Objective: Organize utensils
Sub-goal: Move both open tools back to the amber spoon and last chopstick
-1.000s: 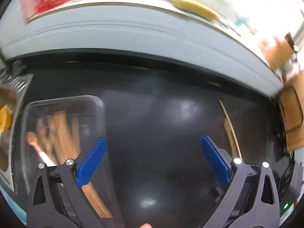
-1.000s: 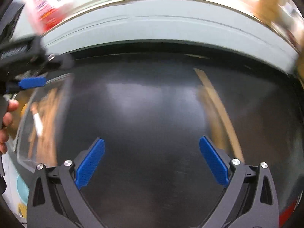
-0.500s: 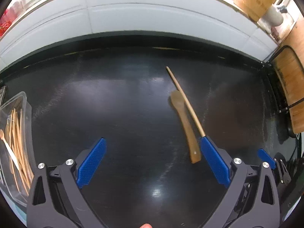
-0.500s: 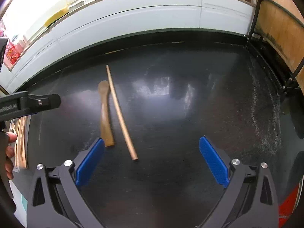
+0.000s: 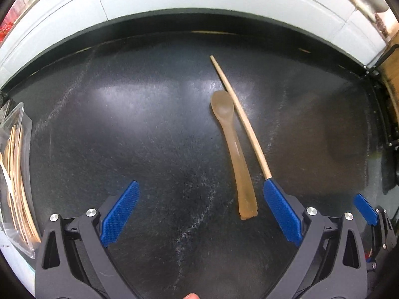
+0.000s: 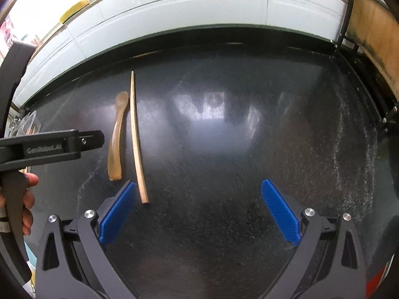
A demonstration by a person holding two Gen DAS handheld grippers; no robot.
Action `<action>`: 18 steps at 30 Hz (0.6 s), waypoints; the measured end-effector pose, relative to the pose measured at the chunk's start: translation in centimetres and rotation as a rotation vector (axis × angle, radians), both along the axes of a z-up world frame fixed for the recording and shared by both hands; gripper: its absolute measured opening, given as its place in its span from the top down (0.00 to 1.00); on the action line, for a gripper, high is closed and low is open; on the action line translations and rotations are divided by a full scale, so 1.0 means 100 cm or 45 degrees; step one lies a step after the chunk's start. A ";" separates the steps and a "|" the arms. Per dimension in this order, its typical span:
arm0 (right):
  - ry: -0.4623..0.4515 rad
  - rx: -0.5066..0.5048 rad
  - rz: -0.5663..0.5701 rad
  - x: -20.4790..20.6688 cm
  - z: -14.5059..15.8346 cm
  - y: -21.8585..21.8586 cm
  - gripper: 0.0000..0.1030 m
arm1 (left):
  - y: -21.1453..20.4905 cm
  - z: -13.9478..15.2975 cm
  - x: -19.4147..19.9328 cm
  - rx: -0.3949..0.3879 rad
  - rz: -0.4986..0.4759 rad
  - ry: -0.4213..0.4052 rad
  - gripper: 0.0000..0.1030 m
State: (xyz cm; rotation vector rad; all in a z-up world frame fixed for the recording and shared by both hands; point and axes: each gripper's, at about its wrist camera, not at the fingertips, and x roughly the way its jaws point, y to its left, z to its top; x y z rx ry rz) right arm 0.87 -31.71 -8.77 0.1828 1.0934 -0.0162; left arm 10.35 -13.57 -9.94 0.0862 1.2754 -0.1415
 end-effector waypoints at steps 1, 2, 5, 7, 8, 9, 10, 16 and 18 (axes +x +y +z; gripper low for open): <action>0.004 0.005 -0.002 -0.001 -0.001 -0.002 0.06 | -0.003 -0.003 0.001 0.009 0.001 0.003 0.06; 0.009 0.012 -0.003 -0.001 -0.003 -0.004 0.06 | -0.004 -0.006 0.001 0.012 0.000 0.009 0.06; 0.019 0.019 0.005 -0.003 -0.007 -0.007 0.06 | -0.011 -0.013 0.001 0.029 -0.010 0.024 0.06; 0.022 0.015 0.008 -0.003 -0.007 -0.008 0.06 | -0.014 -0.017 0.001 0.035 -0.016 0.028 0.06; 0.025 0.017 0.007 -0.004 -0.008 -0.010 0.06 | -0.014 -0.020 0.003 0.036 -0.015 0.033 0.06; 0.026 0.020 0.004 -0.005 -0.008 -0.012 0.06 | -0.015 -0.022 0.004 0.037 -0.011 0.038 0.06; 0.026 0.022 0.003 -0.006 -0.009 -0.014 0.06 | -0.015 -0.025 0.006 0.034 -0.004 0.046 0.06; 0.036 0.018 -0.004 -0.007 -0.014 -0.026 0.06 | -0.014 -0.039 0.015 0.069 -0.002 0.001 0.05; 0.042 0.026 -0.017 -0.007 -0.015 -0.029 0.06 | -0.014 -0.040 0.021 0.067 0.003 -0.022 0.05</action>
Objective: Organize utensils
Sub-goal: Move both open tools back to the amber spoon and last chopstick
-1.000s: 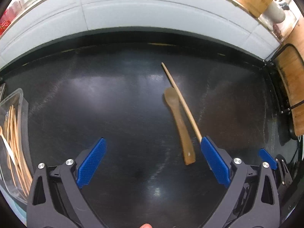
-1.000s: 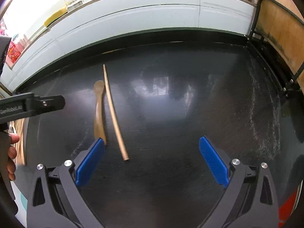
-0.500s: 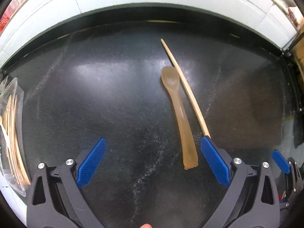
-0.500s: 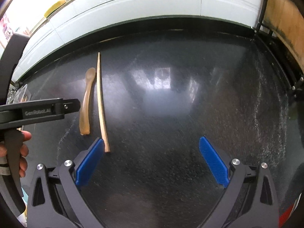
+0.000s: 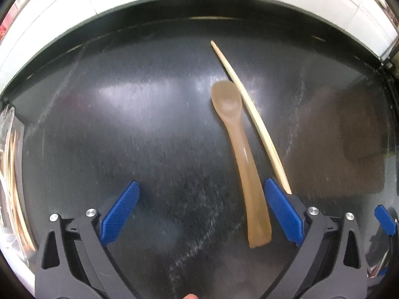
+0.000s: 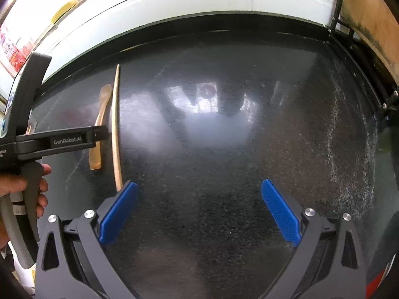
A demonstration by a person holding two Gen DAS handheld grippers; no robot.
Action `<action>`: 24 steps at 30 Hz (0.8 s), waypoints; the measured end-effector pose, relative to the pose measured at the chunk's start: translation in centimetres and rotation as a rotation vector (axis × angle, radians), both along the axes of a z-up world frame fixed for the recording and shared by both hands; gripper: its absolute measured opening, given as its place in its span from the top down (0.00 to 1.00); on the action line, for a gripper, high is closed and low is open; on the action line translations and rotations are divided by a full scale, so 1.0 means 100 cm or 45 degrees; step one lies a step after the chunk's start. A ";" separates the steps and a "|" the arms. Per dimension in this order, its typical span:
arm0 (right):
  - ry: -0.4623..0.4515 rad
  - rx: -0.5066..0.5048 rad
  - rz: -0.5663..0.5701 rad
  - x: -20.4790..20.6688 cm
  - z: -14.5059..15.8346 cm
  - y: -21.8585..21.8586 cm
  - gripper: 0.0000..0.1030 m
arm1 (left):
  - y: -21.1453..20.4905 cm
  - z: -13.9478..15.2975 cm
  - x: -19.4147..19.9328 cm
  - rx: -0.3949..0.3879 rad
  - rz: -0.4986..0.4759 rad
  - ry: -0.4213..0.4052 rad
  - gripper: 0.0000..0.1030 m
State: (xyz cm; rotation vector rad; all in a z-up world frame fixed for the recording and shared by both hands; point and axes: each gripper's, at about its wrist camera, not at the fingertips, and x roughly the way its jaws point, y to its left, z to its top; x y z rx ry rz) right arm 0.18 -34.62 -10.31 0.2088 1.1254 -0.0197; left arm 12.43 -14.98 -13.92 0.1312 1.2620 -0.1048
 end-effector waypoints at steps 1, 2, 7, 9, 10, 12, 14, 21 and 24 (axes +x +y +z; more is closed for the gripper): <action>0.002 0.003 -0.002 0.001 0.000 0.000 0.06 | 0.001 0.000 0.002 -0.001 0.006 -0.004 0.05; 0.002 0.008 -0.001 0.002 0.000 0.000 0.06 | 0.001 0.000 0.004 -0.001 0.008 -0.007 0.05; -0.018 0.034 0.084 0.011 0.004 0.018 0.06 | 0.008 0.001 0.007 0.000 -0.015 -0.015 0.05; -0.021 0.018 0.124 0.015 0.003 0.028 0.06 | 0.012 0.001 0.004 -0.001 -0.020 -0.024 0.05; -0.024 0.008 0.142 0.018 0.001 0.034 0.06 | 0.012 0.000 0.005 -0.002 -0.019 -0.026 0.05; -0.045 -0.027 0.191 0.025 -0.001 0.046 0.06 | 0.017 -0.001 0.004 -0.004 -0.007 -0.028 0.05; -0.052 -0.065 0.235 0.033 -0.005 0.057 0.07 | 0.024 -0.001 0.004 -0.004 0.015 -0.034 0.05; -0.046 -0.104 0.278 0.060 -0.018 0.077 0.06 | 0.050 -0.005 0.013 -0.006 0.063 -0.034 0.05; -0.062 -0.127 0.283 0.072 -0.019 0.082 0.06 | 0.055 -0.005 0.014 -0.005 0.039 -0.035 0.05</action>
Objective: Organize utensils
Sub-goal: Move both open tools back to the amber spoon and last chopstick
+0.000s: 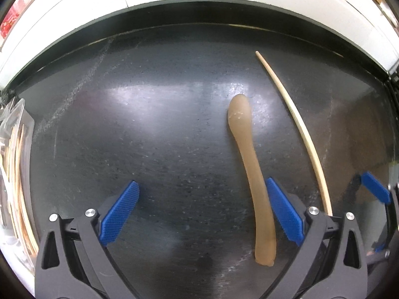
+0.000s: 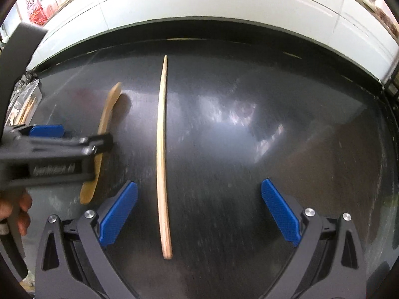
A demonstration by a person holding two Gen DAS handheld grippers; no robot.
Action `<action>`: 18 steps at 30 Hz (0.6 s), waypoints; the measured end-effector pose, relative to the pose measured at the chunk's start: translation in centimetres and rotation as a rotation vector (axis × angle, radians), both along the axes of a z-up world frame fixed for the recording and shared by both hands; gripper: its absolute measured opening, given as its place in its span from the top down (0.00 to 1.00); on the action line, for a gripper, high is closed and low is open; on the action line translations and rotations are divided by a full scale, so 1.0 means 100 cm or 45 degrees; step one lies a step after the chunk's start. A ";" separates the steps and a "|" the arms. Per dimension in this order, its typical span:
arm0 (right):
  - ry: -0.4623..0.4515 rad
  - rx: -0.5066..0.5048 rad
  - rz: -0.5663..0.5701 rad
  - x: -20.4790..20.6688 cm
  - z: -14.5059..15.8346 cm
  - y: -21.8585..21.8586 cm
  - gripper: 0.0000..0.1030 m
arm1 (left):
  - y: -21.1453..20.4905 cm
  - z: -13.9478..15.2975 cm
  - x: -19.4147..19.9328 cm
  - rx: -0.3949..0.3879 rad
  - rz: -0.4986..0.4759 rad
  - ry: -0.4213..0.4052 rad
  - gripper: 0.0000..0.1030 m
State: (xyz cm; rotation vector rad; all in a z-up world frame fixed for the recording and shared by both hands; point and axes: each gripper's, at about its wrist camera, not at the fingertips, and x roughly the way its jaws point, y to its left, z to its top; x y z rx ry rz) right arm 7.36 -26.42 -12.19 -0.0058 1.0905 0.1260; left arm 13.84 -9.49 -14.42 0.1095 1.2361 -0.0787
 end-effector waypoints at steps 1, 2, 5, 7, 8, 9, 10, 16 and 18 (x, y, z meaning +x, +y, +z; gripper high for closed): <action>-0.006 -0.024 0.007 0.005 -0.001 0.003 0.06 | 0.005 0.003 0.000 -0.001 -0.002 0.000 0.05; -0.012 -0.053 0.018 0.008 -0.003 0.005 0.06 | 0.010 0.005 -0.001 -0.002 -0.004 -0.002 0.05; -0.046 -0.046 0.047 0.014 -0.003 0.006 0.05 | 0.012 0.006 0.001 -0.002 0.012 -0.013 0.05; -0.057 -0.043 0.057 0.017 -0.004 0.007 0.05 | 0.010 0.007 -0.002 -0.002 0.040 -0.023 0.05; -0.066 -0.044 0.065 0.019 -0.004 0.006 0.05 | 0.013 0.007 -0.005 -0.002 0.049 -0.031 0.05; -0.072 -0.043 0.070 0.020 -0.004 0.006 0.05 | 0.011 0.004 -0.005 -0.002 0.060 -0.039 0.05; -0.077 -0.041 0.072 0.020 -0.004 0.005 0.05 | 0.008 0.005 -0.010 -0.004 0.074 -0.045 0.05; -0.094 -0.038 0.101 0.027 -0.006 0.003 0.05 | -0.001 0.008 -0.017 -0.003 0.115 -0.065 0.05; -0.098 -0.035 0.121 0.029 -0.006 0.004 0.05 | -0.005 0.007 -0.016 -0.004 0.132 -0.062 0.05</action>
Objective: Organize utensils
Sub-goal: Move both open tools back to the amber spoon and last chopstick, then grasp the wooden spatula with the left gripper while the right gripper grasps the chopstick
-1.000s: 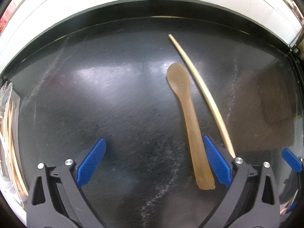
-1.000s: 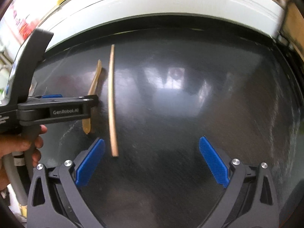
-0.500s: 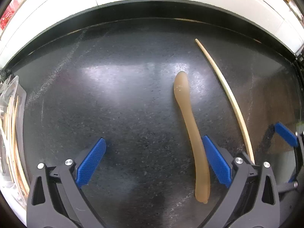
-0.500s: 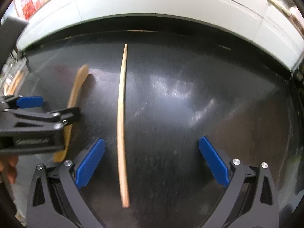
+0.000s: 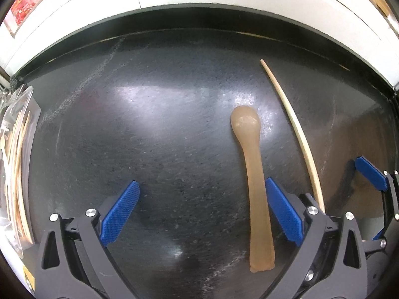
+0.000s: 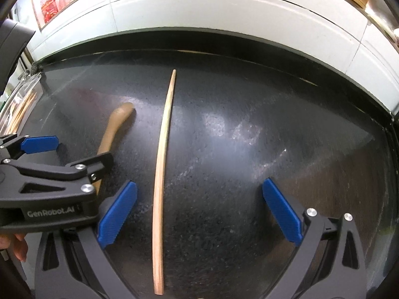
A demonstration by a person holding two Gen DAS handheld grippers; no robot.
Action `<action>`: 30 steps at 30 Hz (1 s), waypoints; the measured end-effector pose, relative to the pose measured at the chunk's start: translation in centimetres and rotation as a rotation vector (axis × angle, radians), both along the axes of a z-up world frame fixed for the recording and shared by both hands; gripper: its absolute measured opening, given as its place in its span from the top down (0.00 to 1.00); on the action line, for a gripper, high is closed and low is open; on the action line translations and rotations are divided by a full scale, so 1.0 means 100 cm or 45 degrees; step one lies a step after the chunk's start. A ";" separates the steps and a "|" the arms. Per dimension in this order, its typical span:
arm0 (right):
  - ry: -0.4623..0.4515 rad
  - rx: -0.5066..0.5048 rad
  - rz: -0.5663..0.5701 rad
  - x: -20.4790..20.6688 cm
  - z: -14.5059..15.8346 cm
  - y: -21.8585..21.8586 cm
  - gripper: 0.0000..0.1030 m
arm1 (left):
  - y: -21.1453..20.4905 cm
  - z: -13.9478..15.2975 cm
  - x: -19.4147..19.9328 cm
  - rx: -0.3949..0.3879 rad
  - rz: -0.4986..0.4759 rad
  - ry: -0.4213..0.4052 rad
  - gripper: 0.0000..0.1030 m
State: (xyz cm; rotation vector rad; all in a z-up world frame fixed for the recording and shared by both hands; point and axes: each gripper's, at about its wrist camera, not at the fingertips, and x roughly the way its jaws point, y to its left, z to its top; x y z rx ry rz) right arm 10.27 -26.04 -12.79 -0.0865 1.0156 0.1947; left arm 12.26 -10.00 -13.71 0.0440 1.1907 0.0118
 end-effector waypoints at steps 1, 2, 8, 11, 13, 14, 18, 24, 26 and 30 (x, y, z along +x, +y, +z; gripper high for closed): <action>-0.006 0.001 0.014 -0.001 0.000 0.000 0.05 | -0.005 0.000 0.002 0.000 0.009 0.001 0.05; -0.011 0.003 0.023 -0.003 0.000 -0.002 0.05 | -0.007 0.000 0.002 0.001 0.018 -0.002 0.05; -0.051 0.007 0.077 -0.014 -0.002 -0.005 0.06 | -0.019 0.004 0.005 0.004 -0.015 -0.063 0.30; -0.082 0.010 0.098 -0.019 -0.001 -0.002 0.19 | -0.034 0.008 0.001 0.009 -0.076 -0.090 0.54; -0.087 0.011 0.124 -0.022 0.000 0.003 0.30 | -0.039 0.008 -0.001 0.013 -0.082 -0.100 0.56; -0.086 0.013 0.142 -0.023 0.001 0.005 0.36 | -0.039 0.007 -0.002 0.007 -0.077 -0.104 0.57; -0.091 0.021 0.131 -0.024 0.004 0.009 0.41 | -0.039 0.008 -0.004 -0.006 -0.059 -0.111 0.58; -0.099 0.017 0.080 -0.023 0.006 0.016 0.68 | -0.036 0.012 -0.004 -0.059 -0.040 -0.101 0.79; -0.085 0.026 0.071 -0.023 0.009 0.021 0.88 | -0.038 0.014 -0.004 -0.096 -0.059 -0.078 0.87; -0.045 0.026 0.045 -0.022 0.010 0.025 0.92 | -0.024 0.017 0.001 -0.223 -0.032 -0.018 0.89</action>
